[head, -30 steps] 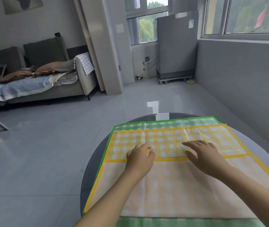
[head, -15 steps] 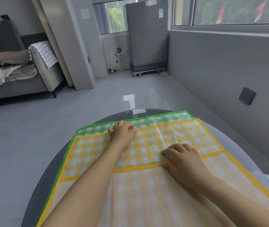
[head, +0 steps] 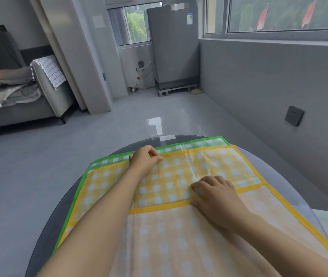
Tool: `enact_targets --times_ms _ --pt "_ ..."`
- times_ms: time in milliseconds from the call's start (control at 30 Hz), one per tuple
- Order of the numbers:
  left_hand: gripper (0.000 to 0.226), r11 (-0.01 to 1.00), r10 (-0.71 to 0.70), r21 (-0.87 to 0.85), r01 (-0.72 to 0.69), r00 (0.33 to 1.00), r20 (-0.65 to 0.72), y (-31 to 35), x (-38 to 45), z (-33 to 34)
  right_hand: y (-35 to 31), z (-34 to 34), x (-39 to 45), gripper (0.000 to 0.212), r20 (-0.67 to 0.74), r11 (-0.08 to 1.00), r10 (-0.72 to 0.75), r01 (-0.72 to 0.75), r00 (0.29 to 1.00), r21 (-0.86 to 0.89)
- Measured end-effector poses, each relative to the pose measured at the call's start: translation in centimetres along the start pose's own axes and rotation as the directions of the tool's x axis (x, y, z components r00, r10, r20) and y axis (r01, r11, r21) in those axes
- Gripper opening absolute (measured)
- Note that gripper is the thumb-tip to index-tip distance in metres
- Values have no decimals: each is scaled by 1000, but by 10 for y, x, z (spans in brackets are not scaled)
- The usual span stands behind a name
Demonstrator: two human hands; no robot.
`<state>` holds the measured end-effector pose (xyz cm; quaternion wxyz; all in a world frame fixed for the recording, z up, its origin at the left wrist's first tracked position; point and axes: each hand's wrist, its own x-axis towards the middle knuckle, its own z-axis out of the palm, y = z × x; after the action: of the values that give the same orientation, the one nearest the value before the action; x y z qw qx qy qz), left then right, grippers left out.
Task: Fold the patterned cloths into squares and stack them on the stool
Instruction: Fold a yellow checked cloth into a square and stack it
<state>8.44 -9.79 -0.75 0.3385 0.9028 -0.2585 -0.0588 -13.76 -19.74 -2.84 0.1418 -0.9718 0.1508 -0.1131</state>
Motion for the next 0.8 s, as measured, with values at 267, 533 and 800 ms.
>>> enact_targets --times_ms 267,533,800 --pt "13 981 193 38 -192 980 -41 49 -59 -72 -23 -46 -8 44 -354 996 -82 91 932 11" --pt "14 969 248 0 -248 968 34 85 -163 -104 -42 -93 -42 39 -572 967 -241 244 784 -73" --pt "10 985 170 -6 -171 979 108 63 -239 -83 -42 -87 -89 7 -302 910 -412 403 860 -97"
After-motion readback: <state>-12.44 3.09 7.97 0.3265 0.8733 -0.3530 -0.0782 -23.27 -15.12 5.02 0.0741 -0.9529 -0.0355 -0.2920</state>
